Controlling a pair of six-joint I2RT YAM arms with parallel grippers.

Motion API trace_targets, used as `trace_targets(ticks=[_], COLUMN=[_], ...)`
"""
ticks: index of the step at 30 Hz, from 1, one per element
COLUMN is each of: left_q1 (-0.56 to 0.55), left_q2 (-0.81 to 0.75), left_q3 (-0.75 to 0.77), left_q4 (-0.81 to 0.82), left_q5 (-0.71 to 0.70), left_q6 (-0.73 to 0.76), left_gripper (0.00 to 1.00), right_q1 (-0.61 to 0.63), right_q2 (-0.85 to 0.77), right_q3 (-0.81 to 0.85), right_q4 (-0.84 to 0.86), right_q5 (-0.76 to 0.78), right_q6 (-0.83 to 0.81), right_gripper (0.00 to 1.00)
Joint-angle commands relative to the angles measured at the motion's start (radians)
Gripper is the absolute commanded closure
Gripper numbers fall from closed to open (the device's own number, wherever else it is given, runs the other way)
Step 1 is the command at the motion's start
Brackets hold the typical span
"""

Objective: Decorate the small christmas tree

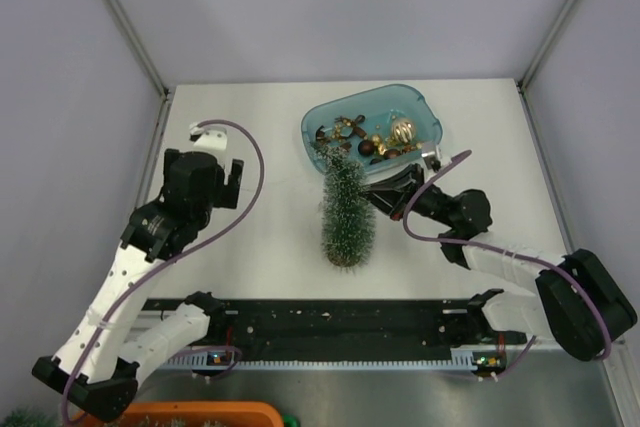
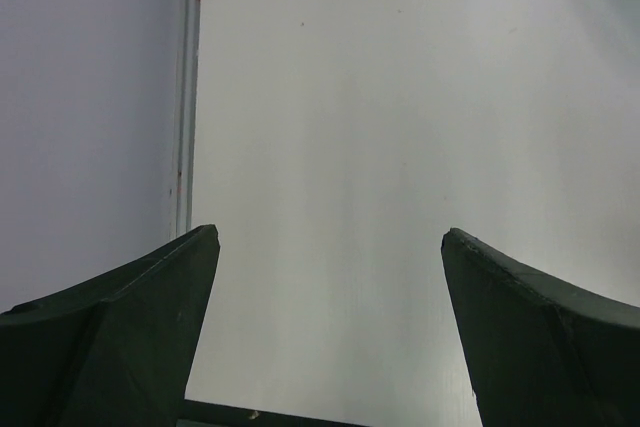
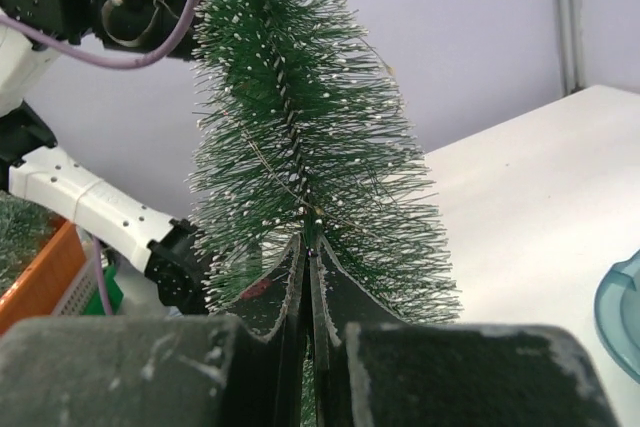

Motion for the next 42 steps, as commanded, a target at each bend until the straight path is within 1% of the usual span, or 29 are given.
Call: trace_targets(ticks=[1,4,8,10,11,16,20,23,25,27,29,31,34,37,39,40,42], left_q1=[0.004,0.009,0.023,0.032,0.035,0.037,0.037,0.037,0.037,0.037,0.035,0.035,0.033,0.015,-0.011,-0.028,-0.063], left_q2=[-0.1,-0.137,-0.121,-0.115,-0.111,-0.06,0.003,0.033,0.04,0.041,0.038,0.024,0.015,0.04,0.07,0.086,0.119], left_q3=[-0.078,-0.115,-0.096,-0.081,-0.063,0.075,0.23,0.347,0.375,0.367,0.332,0.292,0.264,0.257,0.258,0.266,0.29], left_q4=[-0.006,0.011,-0.006,0.003,0.005,-0.004,-0.006,-0.023,-0.03,-0.035,-0.024,-0.014,-0.01,0.002,0.011,0.014,0.017], left_q5=[0.09,0.083,0.031,0.017,0.015,0.096,0.26,0.478,0.62,0.717,0.773,0.836,0.986,1.119,1.169,1.204,1.25], left_q6=[0.108,0.121,0.062,0.056,0.051,0.03,0.032,0.054,0.061,0.062,0.058,0.055,0.073,0.067,0.068,0.076,0.074], left_gripper=[0.01,0.01,0.01,0.01,0.01,0.01,0.01,0.01,0.01,0.02,0.02,0.04,0.05,0.05,0.12,0.14,0.2], right_q1=[-0.037,-0.06,-0.064,-0.064,-0.064,-0.063,-0.064,-0.064,-0.064,-0.064,-0.064,-0.063,-0.064,-0.064,-0.064,-0.064,-0.064], right_q2=[-0.059,-0.078,-0.088,-0.084,-0.084,-0.079,-0.075,-0.075,-0.075,-0.075,-0.078,-0.082,-0.087,-0.092,-0.093,-0.093,-0.095], right_q3=[-0.017,-0.028,-0.031,-0.028,-0.026,-0.028,-0.032,-0.031,-0.031,-0.029,-0.032,-0.035,-0.037,-0.037,-0.034,-0.034,-0.034], right_q4=[0.358,0.352,0.337,0.335,0.332,0.315,0.304,0.297,0.294,0.294,0.292,0.286,0.272,0.261,0.258,0.257,0.254], right_q5=[0.021,0.019,0.013,0.008,0.01,-0.008,-0.021,-0.025,-0.028,-0.03,-0.032,-0.032,-0.036,-0.035,-0.035,-0.036,-0.035], right_q6=[-0.024,-0.018,-0.018,-0.016,-0.015,-0.02,-0.024,-0.029,-0.029,-0.027,-0.029,-0.027,-0.032,-0.03,-0.029,-0.027,-0.029], right_gripper=[1.0,1.0,1.0,1.0,1.0,1.0,1.0,1.0,1.0,1.0,1.0,1.0,1.0,1.0,1.0,1.0,1.0])
